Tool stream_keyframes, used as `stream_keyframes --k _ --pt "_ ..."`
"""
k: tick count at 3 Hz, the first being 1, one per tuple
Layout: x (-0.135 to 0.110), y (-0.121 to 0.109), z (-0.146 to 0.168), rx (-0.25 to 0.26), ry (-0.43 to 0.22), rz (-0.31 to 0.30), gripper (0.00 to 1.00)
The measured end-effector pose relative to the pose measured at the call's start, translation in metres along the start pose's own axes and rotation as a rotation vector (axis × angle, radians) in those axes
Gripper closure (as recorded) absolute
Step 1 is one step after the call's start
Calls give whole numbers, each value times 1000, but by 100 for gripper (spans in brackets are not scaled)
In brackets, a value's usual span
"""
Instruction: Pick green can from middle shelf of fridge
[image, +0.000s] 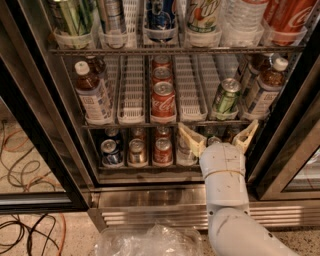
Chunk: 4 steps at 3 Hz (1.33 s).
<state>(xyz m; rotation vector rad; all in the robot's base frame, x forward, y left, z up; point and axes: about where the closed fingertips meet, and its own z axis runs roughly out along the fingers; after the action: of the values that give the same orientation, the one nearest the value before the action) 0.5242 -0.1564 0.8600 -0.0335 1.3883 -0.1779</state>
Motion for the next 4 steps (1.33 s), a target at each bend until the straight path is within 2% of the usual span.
stream_keyframes --k 2,3,4 --pt "0 3 6 -3 -14 2 0" --pt "13 -6 28 51 -64 57 0" --pt "10 -22 49 142 -163 78 0"
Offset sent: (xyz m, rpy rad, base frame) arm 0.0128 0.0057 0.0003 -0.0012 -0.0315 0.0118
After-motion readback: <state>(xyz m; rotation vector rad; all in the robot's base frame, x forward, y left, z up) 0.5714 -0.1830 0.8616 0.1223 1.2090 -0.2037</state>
